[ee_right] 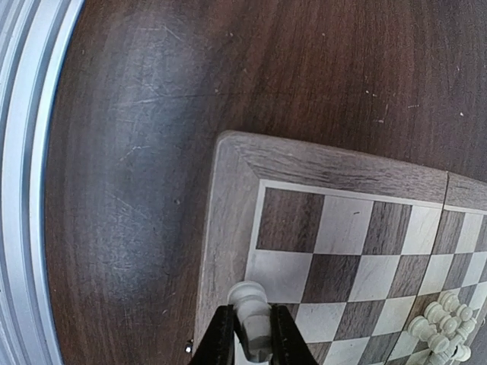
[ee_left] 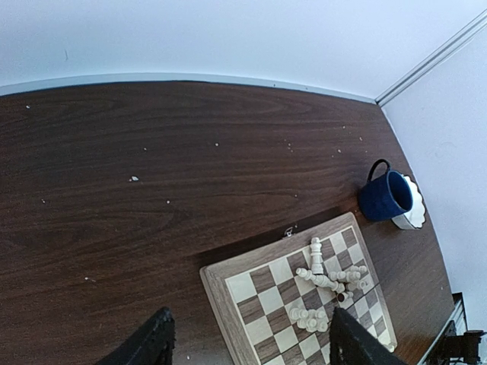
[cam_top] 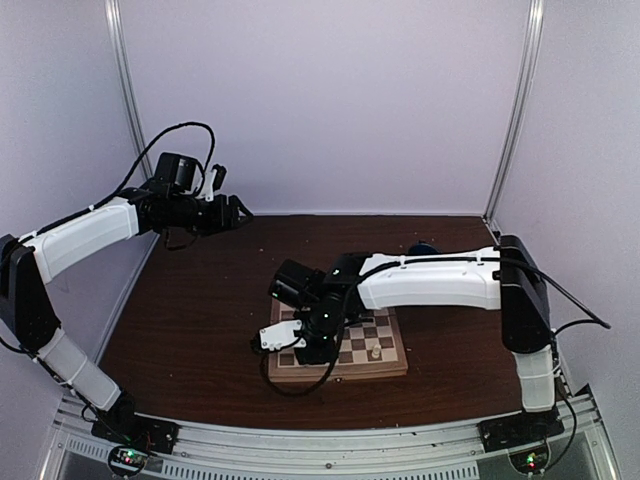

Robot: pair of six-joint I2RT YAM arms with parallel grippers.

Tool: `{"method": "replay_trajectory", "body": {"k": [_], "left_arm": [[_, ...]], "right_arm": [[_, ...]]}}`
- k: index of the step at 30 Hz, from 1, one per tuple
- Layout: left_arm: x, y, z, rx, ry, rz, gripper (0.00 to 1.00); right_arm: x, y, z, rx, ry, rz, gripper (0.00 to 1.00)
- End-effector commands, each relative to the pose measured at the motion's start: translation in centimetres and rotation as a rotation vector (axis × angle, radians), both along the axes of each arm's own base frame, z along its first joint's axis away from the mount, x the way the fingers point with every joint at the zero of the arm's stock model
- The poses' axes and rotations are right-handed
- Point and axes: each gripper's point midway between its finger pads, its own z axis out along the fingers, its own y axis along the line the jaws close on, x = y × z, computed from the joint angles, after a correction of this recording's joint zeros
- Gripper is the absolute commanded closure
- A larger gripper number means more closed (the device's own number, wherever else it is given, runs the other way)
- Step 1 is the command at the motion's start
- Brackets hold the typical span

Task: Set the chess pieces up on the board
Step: Place the knight on b1.

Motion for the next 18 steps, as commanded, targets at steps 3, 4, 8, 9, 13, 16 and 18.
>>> {"method": "replay_trajectory", "body": {"k": [3,4,8,9,13,16,18], "left_arm": [[0.8,0.0,1.9,-0.030,-0.049,0.001,0.30],[0.8,0.0,2.0,-0.032,-0.052,0.001,0.30],[0.8,0.1,2.0,-0.034,-0.051,0.005,0.30],[0.8,0.1,2.0,-0.034,-0.050,0.005,0.31],[0.8,0.2,2.0,-0.036,-0.050,0.006,0.30],[0.8,0.1,2.1,-0.038,-0.050,0.005,0.30],[0.8,0.2,2.1,-0.038,-0.050,0.005,0.30]], "right_arm": [[1.3,0.6,0.1,-0.013,-0.025,-0.044,0.94],[1.3,0.6,0.0,-0.015,-0.024,-0.045,0.94],[1.4,0.6,-0.4,-0.024,-0.023,-0.048,0.93],[1.4,0.6,-0.5,-0.027,-0.021,-0.047,0.93],[1.4,0.6,-0.9,-0.033,-0.020,-0.051,0.93],[1.5,0.6,-1.1,-0.036,-0.021,-0.055,0.92],[1.6,0.6,-1.4,-0.041,-0.023,-0.058,0.92]]}}
